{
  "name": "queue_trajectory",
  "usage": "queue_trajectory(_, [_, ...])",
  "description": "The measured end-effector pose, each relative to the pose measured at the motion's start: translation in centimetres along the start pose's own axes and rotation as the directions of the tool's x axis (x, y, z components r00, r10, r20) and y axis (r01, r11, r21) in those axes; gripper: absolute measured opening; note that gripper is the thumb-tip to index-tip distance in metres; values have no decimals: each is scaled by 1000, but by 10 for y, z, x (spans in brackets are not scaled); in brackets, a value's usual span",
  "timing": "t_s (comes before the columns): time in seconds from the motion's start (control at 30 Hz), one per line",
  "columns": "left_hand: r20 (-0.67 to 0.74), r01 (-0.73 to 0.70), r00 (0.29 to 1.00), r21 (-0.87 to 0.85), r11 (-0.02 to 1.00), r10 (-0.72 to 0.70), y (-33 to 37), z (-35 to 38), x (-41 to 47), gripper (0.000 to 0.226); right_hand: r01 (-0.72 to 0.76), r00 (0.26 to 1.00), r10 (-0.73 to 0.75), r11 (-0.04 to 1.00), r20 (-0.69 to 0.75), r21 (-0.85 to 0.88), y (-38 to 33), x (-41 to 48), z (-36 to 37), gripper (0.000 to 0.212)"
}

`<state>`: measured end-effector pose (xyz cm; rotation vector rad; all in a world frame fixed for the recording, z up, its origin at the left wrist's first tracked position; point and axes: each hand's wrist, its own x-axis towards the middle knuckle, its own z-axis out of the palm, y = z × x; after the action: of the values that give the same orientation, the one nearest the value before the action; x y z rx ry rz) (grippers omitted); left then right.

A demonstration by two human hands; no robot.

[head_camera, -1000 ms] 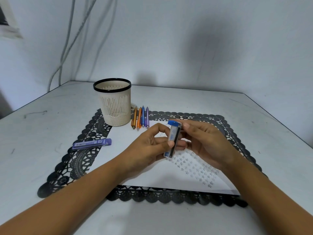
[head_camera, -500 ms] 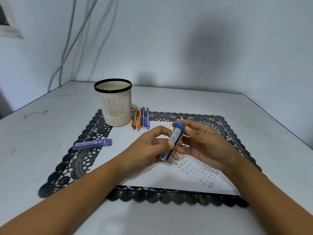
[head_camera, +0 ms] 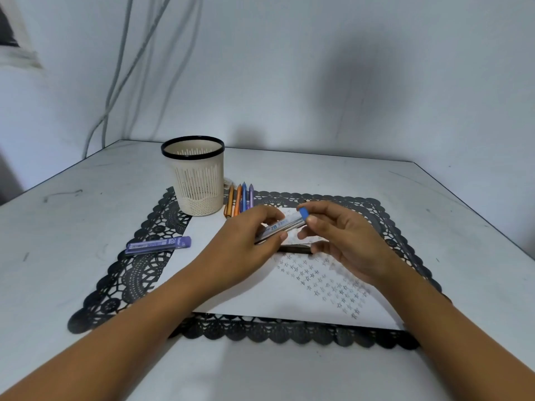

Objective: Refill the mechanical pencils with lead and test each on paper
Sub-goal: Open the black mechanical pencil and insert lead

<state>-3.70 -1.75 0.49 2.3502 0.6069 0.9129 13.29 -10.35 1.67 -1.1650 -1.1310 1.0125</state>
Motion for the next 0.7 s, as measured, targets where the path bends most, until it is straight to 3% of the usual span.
queue_trajectory(0.13, [-1, -65, 998, 142, 988, 66, -2, -3, 3, 26, 42, 998, -55, 957, -36, -288, 3, 0, -3, 19])
queue_trajectory(0.33, [73, -22, 997, 269, 963, 2, -5, -26, 9, 26, 28, 968, -186, 750, -170, -661, 7, 4, -13, 18])
queue_trajectory(0.5, [143, 48, 983, 413, 909, -117, -21, -56, 7, 28, -60, 942, -189, 715, -276, -697, 18, 8, -20, 19])
queue_trajectory(0.7, [81, 227, 947, 516, 826, -311, -56, -102, -2, 21, -138, 941, -101, 755, -322, -641, 20, 6, -18, 20])
